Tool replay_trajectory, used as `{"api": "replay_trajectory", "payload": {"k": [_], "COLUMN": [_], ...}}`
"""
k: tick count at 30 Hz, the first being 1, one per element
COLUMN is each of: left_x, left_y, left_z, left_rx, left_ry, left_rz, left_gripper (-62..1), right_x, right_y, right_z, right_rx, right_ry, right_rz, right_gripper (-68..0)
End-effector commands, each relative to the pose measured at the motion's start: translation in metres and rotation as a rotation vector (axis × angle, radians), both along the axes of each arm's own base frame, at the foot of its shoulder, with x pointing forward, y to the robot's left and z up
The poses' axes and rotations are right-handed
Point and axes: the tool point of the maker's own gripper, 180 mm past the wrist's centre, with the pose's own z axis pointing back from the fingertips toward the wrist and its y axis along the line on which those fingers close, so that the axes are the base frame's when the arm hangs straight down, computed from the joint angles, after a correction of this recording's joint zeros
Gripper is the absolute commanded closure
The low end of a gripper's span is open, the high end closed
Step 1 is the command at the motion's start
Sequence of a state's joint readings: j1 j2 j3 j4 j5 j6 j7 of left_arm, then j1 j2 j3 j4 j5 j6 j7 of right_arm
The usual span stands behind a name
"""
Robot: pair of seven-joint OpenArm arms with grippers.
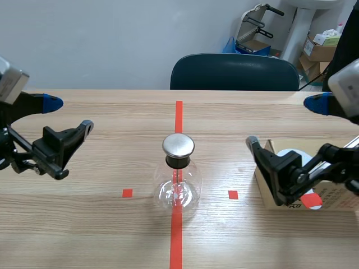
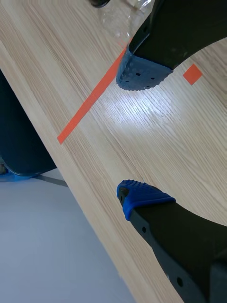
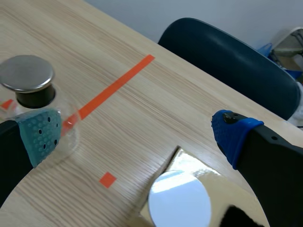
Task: Do the electroscope experiment
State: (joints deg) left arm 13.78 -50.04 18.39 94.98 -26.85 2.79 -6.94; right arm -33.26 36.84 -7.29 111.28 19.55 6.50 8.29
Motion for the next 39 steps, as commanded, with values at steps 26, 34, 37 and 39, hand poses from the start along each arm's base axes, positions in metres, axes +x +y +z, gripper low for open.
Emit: {"api": "replay_trajectory", "payload": {"k": [26, 34, 37, 39], "left_x": [-0.03, -0.031, -0.028, -0.025], "left_y": [0.016, 0.009, 0.012, 0.015], "left_z": [0.005, 0.005, 0.005, 0.007], "left_rx": [-0.074, -0.069, -0.077, -0.08], "left_ry": [0.038, 0.018, 0.02, 0.013], "left_rz": [-0.021, -0.016, 0.014, 0.031], "left_gripper": [-42.2, -42.2, -42.2, -42.2], "right_x": [0.004, 0.004, 0.004, 0.004], "right_y": [0.004, 0.004, 0.004, 0.004], "right_z": [0.015, 0.016, 0.016, 0.016], "right_rx": [0.018, 0.019, 0.02, 0.019], "right_ry": [-0.059, -0.061, -0.062, -0.061], "right_rz": [0.02, 0.021, 0.021, 0.021], "right_gripper": [-67.9, -67.9, -67.9, -67.9]}}
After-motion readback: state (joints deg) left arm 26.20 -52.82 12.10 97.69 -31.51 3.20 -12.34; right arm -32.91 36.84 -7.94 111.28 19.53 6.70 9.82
